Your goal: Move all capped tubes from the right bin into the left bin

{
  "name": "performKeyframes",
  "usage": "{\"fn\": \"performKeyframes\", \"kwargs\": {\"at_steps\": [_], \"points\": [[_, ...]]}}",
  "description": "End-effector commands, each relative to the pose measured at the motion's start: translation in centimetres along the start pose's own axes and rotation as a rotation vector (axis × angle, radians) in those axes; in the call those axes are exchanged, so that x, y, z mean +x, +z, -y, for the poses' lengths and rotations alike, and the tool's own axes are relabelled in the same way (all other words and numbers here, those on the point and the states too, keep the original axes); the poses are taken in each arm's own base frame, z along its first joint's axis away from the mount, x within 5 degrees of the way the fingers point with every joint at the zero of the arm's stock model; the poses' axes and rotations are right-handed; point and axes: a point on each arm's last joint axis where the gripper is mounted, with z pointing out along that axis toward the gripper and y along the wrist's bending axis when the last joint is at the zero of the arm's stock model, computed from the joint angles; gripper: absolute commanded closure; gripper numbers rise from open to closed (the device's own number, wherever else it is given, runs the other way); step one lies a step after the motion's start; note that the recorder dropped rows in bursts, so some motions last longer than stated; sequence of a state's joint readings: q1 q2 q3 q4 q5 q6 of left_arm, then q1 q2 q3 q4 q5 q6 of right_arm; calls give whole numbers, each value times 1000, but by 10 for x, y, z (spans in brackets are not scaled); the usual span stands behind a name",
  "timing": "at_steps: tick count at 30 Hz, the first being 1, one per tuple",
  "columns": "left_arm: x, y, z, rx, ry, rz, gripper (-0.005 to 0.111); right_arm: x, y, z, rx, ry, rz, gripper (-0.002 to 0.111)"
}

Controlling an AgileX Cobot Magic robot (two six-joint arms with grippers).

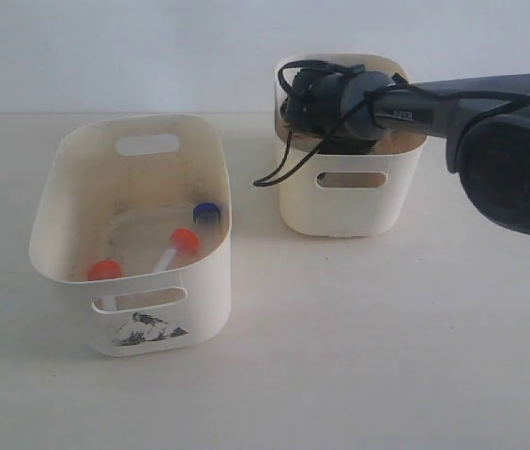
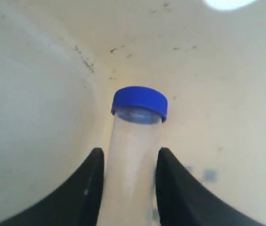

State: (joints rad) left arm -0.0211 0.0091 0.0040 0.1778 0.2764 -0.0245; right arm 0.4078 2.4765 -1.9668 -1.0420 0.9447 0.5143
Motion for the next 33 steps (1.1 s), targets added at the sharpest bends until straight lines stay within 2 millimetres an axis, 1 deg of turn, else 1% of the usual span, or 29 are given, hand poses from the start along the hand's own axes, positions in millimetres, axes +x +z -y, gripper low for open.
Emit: {"fn": "performKeyframes", "kwargs": {"at_steps": [1, 6, 8, 11, 16, 23, 27, 29, 33], "points": [[-3, -1, 0, -1, -13, 21, 102, -7, -12, 22, 20, 58, 40, 108], [-3, -1, 0, -1, -13, 21, 102, -10, -20, 29, 19, 74, 56, 108], [-3, -1, 0, -1, -13, 21, 102, -13, -26, 31, 17, 84, 68, 108], [-3, -1, 0, -1, -13, 21, 102, -19, -42, 39, 17, 101, 102, 108], [-3, -1, 0, -1, -13, 21, 102, -29, -76, 58, -16, 166, 166, 108], [-3, -1, 0, -1, -13, 21, 102, -31, -119, 90, -145, 332, 188, 108], [-3, -1, 0, -1, -13, 21, 102, -28, -144, 101, -264, 386, 174, 108], [-3, -1, 0, -1, -13, 21, 102, -27, -160, 105, -320, 392, 178, 108], [-3, -1, 0, -1, -13, 21, 102, -26, -196, 111, -353, 395, 210, 108]]}}
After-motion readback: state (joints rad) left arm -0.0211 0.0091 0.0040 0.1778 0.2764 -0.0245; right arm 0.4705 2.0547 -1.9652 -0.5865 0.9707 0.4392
